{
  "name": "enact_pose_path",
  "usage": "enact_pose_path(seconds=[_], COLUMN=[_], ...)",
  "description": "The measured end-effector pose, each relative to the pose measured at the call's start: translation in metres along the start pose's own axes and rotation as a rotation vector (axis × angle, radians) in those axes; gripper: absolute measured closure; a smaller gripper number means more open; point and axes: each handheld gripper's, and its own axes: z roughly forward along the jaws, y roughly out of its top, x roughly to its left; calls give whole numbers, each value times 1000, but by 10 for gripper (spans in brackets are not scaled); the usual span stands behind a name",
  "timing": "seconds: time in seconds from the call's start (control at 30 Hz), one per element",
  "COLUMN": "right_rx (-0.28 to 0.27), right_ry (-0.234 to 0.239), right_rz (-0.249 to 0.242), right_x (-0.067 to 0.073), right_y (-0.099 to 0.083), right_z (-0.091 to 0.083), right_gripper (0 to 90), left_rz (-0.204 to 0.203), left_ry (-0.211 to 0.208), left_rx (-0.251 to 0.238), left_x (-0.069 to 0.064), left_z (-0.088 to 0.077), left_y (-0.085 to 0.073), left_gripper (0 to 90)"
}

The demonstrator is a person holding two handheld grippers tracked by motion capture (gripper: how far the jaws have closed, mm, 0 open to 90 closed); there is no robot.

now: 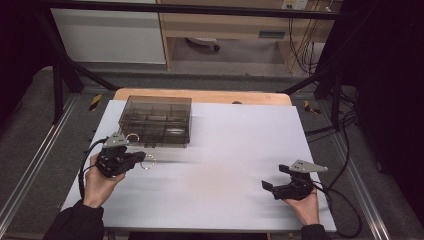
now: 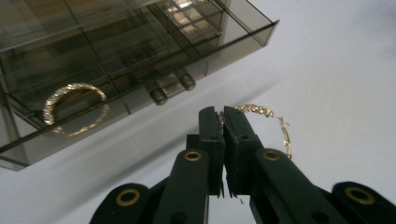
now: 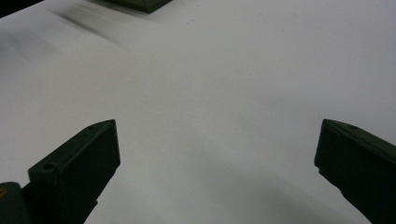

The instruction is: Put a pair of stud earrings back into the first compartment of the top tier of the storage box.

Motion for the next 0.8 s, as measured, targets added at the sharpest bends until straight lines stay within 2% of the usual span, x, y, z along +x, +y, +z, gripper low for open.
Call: enact_pose_path(seconds=[0.43, 0.8], right_rx=[-1, 0], right_ry=[0, 0], right_rz=[2, 0], right_x=[0, 0], right_y=[0, 0], right_z=[0, 0], right_gripper=[7, 7], left_rz=[-20, -41], left_ry=[56, 88], left_rx=[-9, -18], left_x=[26, 44], left_z=[-15, -15], left_y=[15, 27], left_gripper=[859, 859])
